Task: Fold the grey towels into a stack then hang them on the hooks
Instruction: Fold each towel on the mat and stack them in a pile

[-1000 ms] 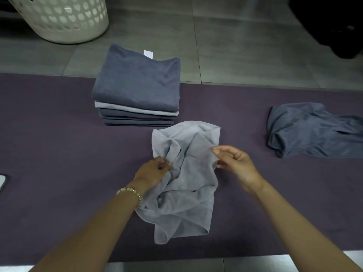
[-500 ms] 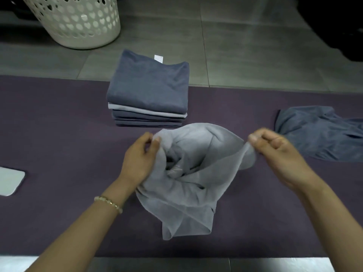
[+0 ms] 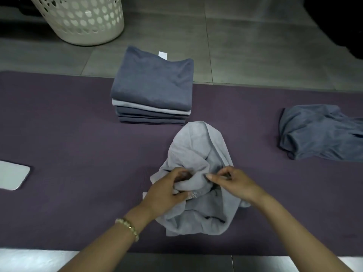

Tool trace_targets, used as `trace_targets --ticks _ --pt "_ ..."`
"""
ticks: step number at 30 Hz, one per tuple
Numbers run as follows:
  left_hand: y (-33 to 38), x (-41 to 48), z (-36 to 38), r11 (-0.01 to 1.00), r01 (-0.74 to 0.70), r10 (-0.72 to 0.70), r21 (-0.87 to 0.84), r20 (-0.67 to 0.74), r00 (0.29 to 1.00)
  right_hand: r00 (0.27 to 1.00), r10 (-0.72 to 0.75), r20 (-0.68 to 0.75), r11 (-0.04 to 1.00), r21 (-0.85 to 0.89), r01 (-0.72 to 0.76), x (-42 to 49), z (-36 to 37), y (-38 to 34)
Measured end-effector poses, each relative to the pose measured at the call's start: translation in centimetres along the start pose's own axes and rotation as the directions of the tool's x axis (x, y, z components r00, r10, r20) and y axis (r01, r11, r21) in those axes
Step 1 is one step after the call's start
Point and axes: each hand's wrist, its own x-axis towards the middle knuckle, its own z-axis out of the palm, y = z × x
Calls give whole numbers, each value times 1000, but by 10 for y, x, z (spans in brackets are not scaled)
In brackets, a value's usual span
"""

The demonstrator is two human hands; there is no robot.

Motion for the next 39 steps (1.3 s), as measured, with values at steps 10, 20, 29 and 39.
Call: trace_targets --ticks 10,20,29,39 --pt "-16 4 -9 998 64 -64 2 -44 997 996 54 -73 880 476 -12 12 25 -10" --pt "-18 18 -15 967 138 -160 -213 -86 983 975 213 -68 820 555 -140 12 -17 21" --pt "31 23 -30 844 232 -248 -484 32 968 906 -416 77 854 376 360 -26 -13 -13" --pt "56 22 -19 894 52 -101 -445 -86 991 863 -500 71 833 311 457 -29 -11 -27"
